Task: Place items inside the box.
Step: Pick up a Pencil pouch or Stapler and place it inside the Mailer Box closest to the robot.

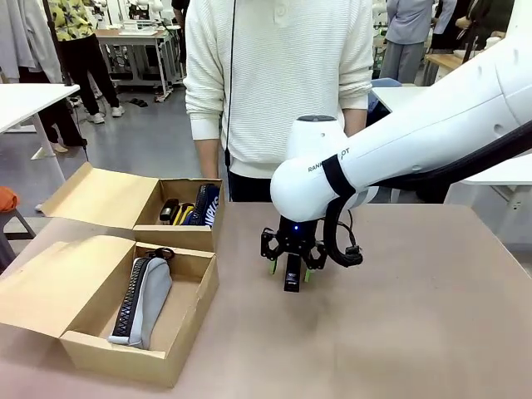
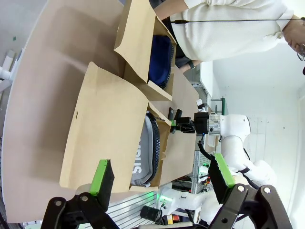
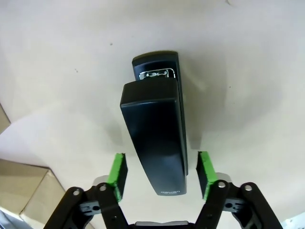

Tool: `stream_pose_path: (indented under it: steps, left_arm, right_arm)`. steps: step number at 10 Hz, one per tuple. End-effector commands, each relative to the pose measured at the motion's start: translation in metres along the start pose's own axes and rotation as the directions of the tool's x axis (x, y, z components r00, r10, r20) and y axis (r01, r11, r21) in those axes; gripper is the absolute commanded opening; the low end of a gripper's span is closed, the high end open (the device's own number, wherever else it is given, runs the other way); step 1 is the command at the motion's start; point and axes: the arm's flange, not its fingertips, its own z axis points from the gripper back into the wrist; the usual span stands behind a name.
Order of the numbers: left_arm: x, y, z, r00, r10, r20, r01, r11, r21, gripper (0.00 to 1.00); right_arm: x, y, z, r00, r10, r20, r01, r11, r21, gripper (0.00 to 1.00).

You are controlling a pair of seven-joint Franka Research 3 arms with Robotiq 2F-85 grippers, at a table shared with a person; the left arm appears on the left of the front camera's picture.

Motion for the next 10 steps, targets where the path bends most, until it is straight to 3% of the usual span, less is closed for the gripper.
stream_pose_path:
  steps: [1, 2, 8, 10]
  left_arm:
    - [-0.001, 0.0, 0.001, 1.0, -0.015, 0.001, 0.015, 1.0, -0.014, 1.0]
    - [-0.001, 0.0, 0.001, 1.0, -0.015, 0.001, 0.015, 1.0, -0.014, 1.0]
    - [-0.001, 0.0, 0.001, 1.0, -0.015, 0.001, 0.015, 1.0, -0.014, 1.0]
    - [-0.001, 0.0, 0.001, 1.0, -0.015, 0.001, 0.015, 1.0, -0.014, 1.0]
  right_arm:
    - [0.002, 0.005, 0.003, 0.999, -0.022, 0.031, 0.023, 0.999, -0.037, 0.35]
    - [0.003, 0.003, 0.001, 0.999, -0.022, 0.03, 0.024, 0.999, -0.047, 0.0]
    - [0.006, -0.004, -0.005, 1.0, -0.011, -0.008, 0.01, 0.997, -0.073, 0.0]
    - [-0.009, -0.008, 0.004, 0.998, 0.058, -0.03, -0.059, 0.996, -0.068, 0.0]
